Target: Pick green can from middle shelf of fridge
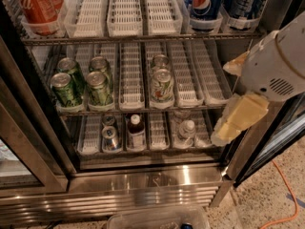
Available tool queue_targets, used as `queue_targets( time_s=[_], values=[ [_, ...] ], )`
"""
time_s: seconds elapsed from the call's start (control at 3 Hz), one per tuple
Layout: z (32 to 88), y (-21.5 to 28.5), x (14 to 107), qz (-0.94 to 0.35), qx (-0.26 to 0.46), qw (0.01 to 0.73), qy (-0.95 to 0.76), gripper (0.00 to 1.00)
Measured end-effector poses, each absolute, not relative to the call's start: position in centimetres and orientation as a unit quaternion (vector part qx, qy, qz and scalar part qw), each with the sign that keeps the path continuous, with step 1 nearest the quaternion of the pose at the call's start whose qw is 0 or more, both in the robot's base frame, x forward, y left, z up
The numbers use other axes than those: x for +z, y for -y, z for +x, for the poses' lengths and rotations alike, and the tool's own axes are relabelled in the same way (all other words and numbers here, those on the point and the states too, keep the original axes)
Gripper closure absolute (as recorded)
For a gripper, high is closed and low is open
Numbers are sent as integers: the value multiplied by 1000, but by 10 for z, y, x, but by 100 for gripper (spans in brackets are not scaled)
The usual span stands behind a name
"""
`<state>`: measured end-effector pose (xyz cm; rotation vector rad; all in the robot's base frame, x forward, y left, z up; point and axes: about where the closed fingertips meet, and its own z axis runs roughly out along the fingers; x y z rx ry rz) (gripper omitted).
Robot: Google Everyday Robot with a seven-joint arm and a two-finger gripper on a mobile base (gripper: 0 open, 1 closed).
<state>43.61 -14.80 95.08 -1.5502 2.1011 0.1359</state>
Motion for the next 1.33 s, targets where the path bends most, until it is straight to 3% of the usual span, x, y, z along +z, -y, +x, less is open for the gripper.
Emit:
queue_targets(
  time_s=[0.33,1.33],
  values=[
    [435,107,943,-599,66,259,-755,0],
    [431,78,915,-569,107,273,-768,0]
  ],
)
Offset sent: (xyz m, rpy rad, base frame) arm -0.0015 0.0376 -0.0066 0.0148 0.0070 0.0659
